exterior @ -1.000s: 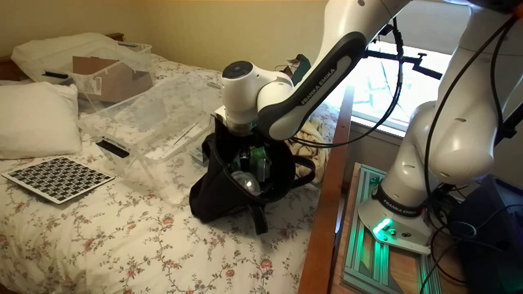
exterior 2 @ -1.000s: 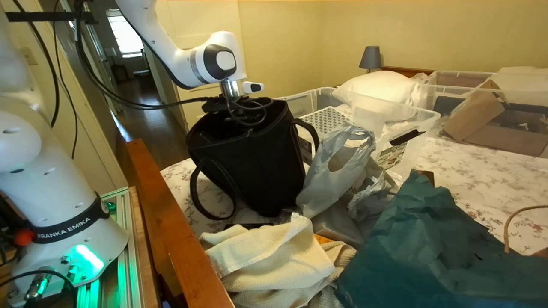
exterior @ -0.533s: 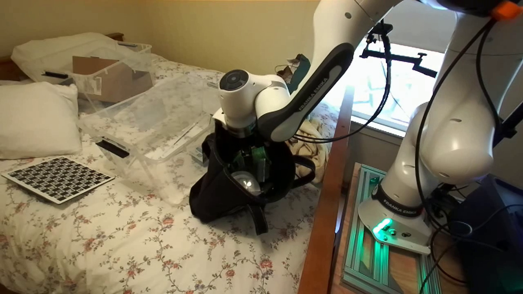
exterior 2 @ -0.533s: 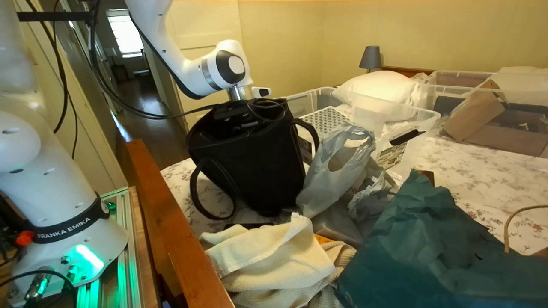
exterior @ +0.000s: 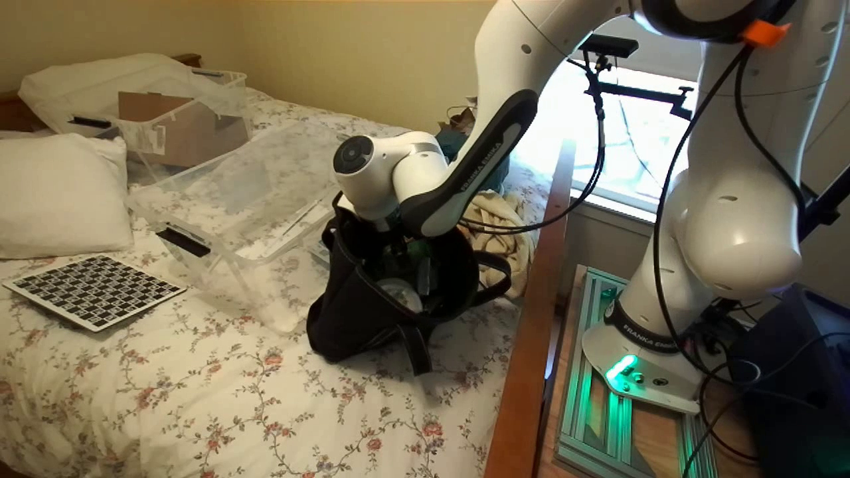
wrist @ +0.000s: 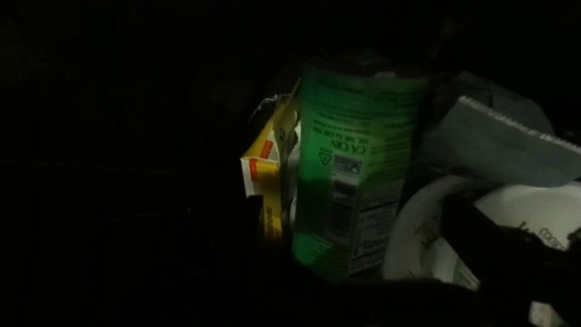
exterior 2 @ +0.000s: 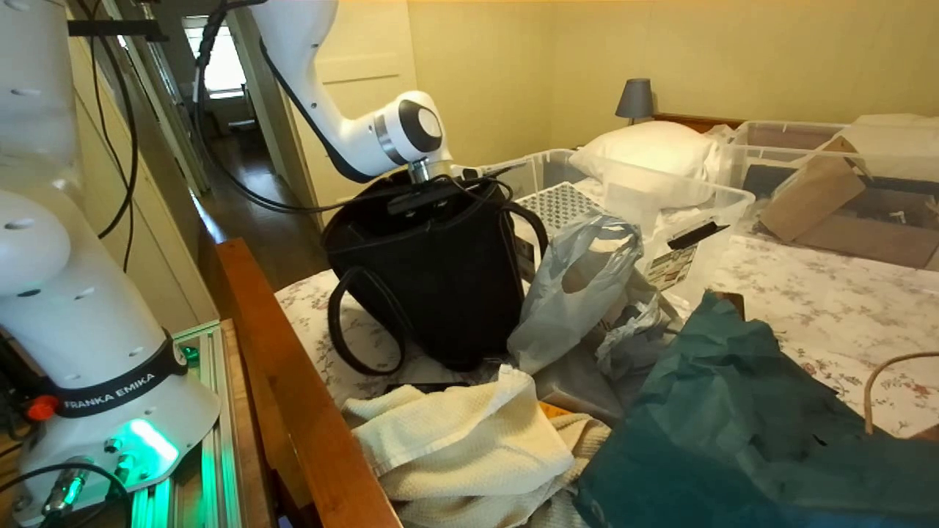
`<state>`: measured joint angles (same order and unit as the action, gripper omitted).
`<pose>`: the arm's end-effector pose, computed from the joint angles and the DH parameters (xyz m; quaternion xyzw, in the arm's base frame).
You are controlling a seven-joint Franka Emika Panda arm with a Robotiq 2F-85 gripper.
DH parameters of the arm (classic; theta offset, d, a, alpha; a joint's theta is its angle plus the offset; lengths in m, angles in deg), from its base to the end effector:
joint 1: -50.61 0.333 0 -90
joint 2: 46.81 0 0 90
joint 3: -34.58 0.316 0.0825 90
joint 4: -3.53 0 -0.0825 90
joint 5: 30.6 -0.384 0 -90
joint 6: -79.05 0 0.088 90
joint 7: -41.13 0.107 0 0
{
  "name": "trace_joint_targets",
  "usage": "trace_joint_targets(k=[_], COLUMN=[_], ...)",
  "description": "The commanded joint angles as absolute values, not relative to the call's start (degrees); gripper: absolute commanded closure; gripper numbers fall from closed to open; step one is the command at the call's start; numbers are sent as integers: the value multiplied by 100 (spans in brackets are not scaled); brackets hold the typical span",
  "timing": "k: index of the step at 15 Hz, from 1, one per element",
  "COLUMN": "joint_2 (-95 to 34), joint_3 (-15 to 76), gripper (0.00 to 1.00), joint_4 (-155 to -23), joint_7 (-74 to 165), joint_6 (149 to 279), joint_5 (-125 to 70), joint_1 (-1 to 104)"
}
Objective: Move the green bottle, which is in the bag, to the storage bin
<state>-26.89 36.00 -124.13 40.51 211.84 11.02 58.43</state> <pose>0.5177 0.0720 0.1986 0.9013 0.3514 -0.1021 0.2318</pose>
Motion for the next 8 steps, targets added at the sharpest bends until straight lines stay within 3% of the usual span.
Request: trace_joint_targets(k=[1,6,7,8], joint_2=[-2182,-1768,-1702,-1667], joint_3=[3502,3419,3425,3430], gripper=[0,0,25,26], joint_4=[-12003,-11758,-11704,-11671], joint_7=[4109,4108,4066,4051], joint_6=[20892,20774,20755,20743], joint_5=[1455,1469,1426,1406], joint_1=[5883,5825,5804,5790])
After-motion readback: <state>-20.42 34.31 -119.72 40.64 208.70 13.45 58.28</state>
